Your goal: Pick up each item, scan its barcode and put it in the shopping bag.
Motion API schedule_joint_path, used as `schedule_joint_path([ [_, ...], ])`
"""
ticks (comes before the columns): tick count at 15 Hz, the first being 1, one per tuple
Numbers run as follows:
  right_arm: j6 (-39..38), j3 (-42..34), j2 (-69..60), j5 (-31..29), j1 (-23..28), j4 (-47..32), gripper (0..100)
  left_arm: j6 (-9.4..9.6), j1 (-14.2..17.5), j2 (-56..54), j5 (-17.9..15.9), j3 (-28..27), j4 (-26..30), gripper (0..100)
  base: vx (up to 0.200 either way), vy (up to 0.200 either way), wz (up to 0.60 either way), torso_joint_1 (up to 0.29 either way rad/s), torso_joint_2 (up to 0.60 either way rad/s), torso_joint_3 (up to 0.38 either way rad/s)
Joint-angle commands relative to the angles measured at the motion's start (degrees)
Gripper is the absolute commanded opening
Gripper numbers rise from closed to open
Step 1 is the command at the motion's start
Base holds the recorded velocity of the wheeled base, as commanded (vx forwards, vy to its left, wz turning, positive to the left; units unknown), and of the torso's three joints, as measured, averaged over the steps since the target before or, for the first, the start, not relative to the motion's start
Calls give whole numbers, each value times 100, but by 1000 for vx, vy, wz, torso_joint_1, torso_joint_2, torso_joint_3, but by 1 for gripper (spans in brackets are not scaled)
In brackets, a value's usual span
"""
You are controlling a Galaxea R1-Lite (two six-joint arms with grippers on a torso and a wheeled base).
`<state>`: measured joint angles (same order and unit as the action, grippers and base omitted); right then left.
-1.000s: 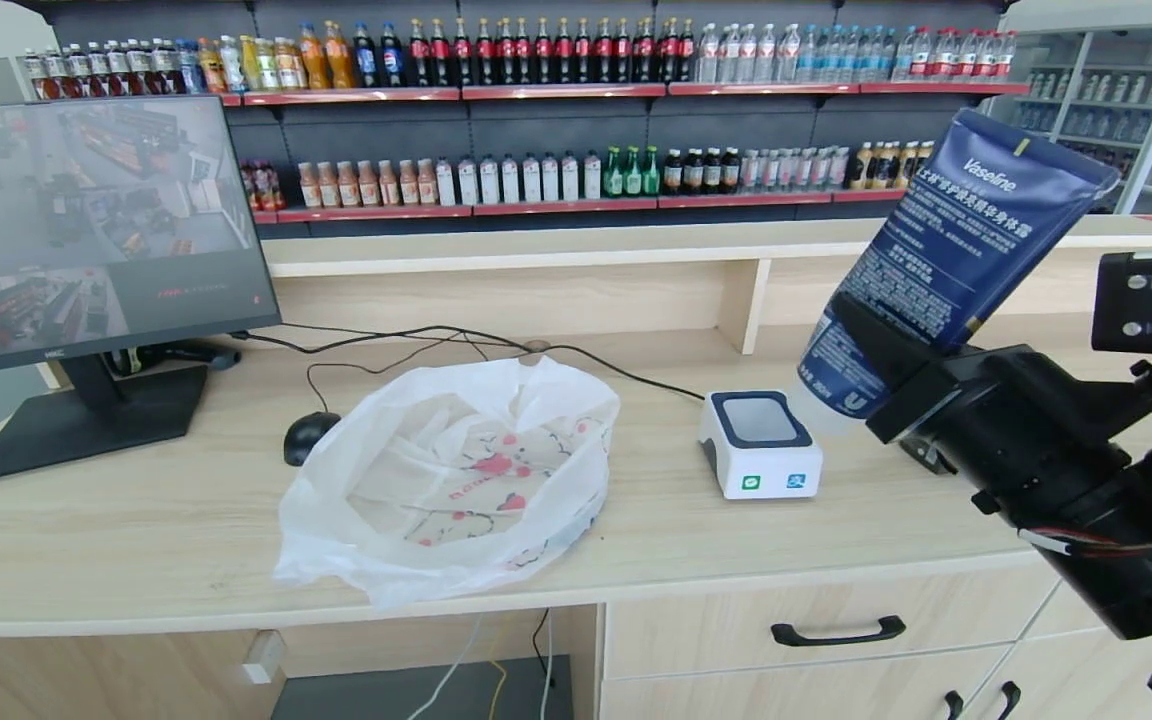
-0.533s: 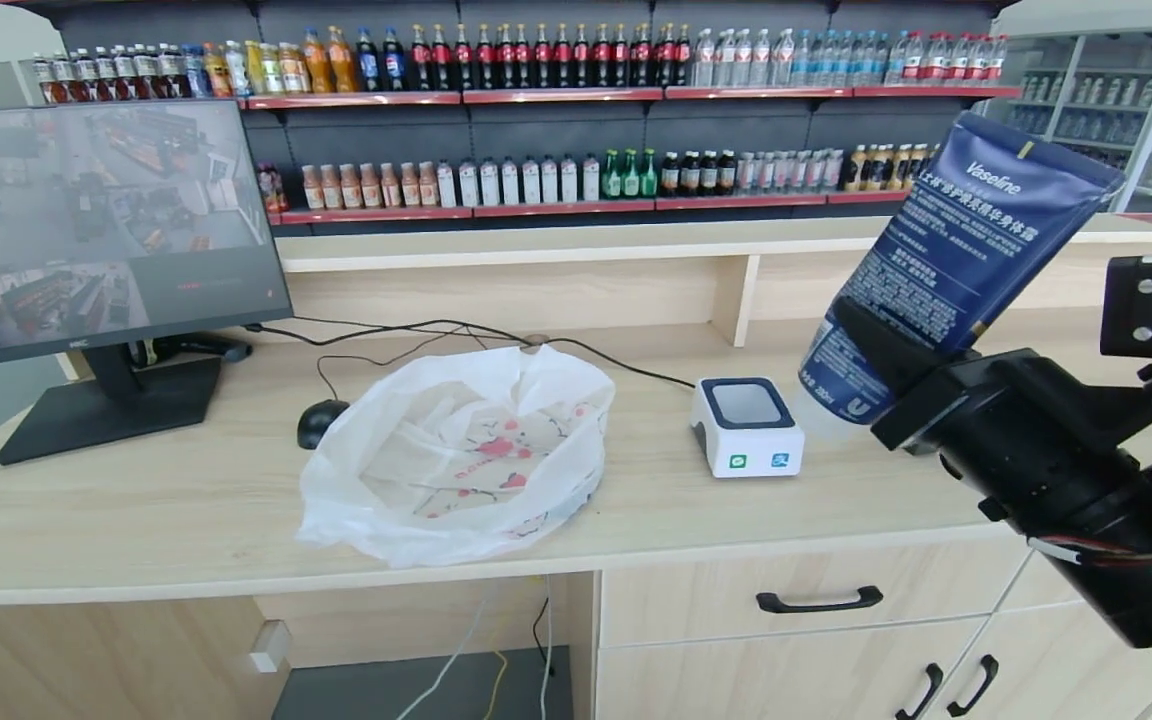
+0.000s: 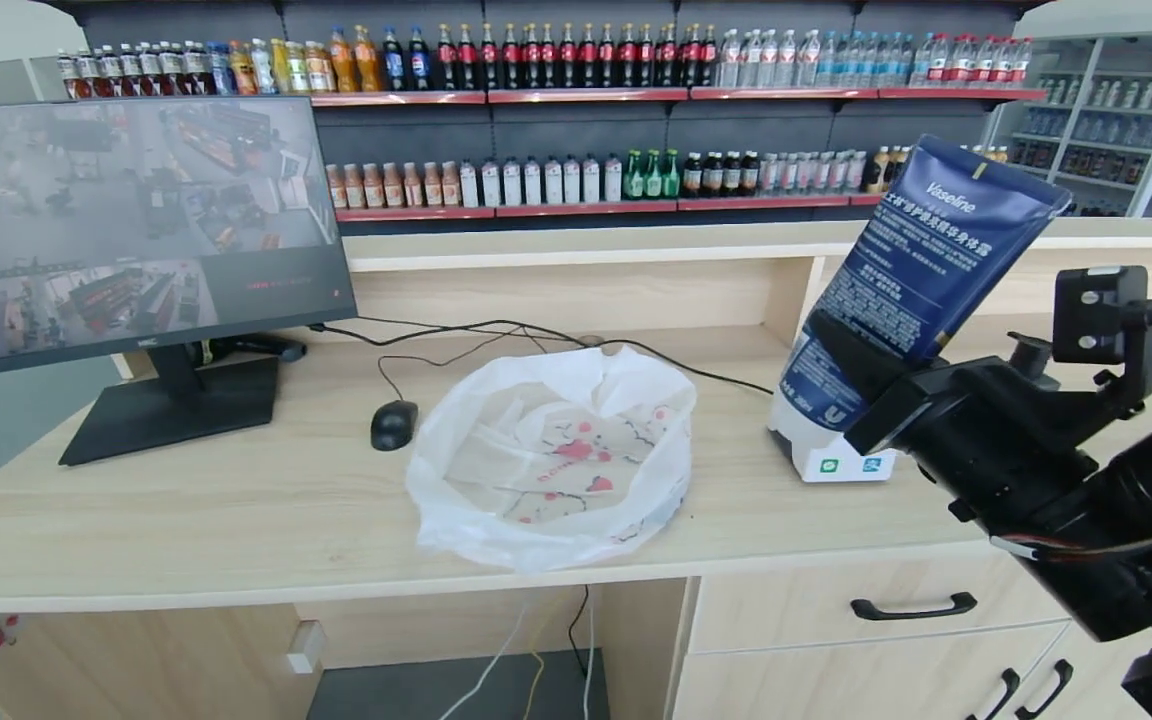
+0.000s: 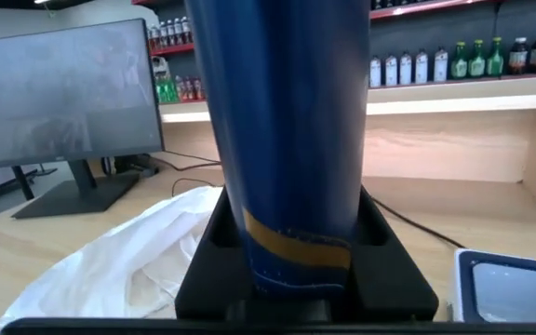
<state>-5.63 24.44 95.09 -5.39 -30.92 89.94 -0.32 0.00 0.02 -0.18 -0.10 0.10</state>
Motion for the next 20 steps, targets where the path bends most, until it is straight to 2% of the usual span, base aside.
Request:
schedule_joint_path([
  [1, 1, 69, 168, 3, -37, 6, 0, 5, 0, -2, 1, 1, -1, 100, 0, 200, 0, 7, 2, 7],
  [6, 9, 377, 599, 3, -380, 6, 0, 5, 0, -2, 1, 1, -1, 100, 0, 200, 0, 2, 0, 5],
  [16, 133, 2469, 2365, 152, -512, 6, 0, -3, 0, -2, 1, 10, -1, 100, 0, 0, 0, 0, 0, 0],
  [20, 264, 2794, 2858, 372, -398, 6, 0, -3, 0, -2, 1, 1, -1, 100, 0, 0, 0, 0, 0, 0],
])
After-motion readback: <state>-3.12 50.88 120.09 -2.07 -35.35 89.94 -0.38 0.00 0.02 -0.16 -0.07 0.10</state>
